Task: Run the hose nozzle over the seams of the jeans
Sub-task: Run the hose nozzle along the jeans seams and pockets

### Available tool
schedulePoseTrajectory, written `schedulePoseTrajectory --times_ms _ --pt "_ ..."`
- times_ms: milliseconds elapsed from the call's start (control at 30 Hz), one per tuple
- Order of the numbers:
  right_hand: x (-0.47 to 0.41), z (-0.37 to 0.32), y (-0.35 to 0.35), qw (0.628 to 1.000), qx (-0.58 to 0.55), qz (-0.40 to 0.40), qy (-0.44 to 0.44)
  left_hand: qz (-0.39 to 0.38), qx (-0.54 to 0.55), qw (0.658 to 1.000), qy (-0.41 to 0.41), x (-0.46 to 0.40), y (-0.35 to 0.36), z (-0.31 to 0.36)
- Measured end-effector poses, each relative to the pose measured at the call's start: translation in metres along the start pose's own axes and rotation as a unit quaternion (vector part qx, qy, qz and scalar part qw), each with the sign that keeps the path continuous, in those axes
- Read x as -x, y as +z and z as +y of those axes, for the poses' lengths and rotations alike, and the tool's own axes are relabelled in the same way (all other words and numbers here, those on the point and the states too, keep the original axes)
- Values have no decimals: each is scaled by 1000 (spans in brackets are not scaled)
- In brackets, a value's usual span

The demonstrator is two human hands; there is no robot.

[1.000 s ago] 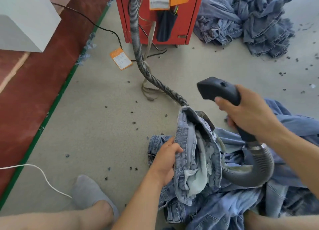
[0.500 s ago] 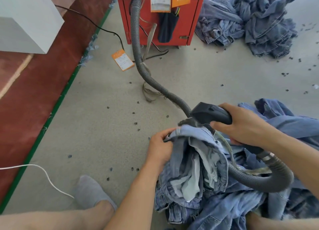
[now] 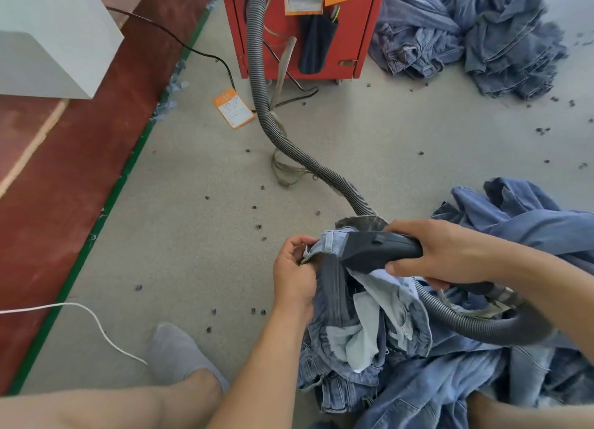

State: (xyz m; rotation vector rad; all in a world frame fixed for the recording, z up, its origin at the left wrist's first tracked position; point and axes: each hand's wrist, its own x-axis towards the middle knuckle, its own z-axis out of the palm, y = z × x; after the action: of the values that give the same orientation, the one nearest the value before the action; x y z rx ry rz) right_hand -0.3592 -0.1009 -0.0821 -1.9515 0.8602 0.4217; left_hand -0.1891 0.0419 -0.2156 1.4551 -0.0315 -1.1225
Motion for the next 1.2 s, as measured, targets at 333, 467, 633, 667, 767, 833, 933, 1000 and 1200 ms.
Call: schedulePoseTrajectory --times_ms 333,467,633,667,767,833,933,1000,1200 --pt "-9 1 -17 943 -178 277 43 -30 -22 999 -11 5 10 3" --pt "1 7 -29 945 -150 283 60 -27 176 972 -155 -7 2 13" --pt "0 13 -15 952 -63 286 89 -33 181 958 -219 -21 -26 8" --pt "-1 15 -13 951 -54 290 95 -26 150 960 -234 -22 -32 2" --pt "0 19 -15 951 -12 289 107 -4 87 942 -325 -16 -40 -17" --pt "0 20 -18 954 9 279 109 37 5 942 -334 -15 -40 -32" --pt "-1 22 -18 956 44 270 108 179 -277 919 -214 -11 -35 -47" --pt "-3 24 -13 956 68 263 108 219 -432 873 -52 -11 -31 -46" --pt "-9 33 3 969 82 210 97 63 19 957 -282 -48 8 -22"
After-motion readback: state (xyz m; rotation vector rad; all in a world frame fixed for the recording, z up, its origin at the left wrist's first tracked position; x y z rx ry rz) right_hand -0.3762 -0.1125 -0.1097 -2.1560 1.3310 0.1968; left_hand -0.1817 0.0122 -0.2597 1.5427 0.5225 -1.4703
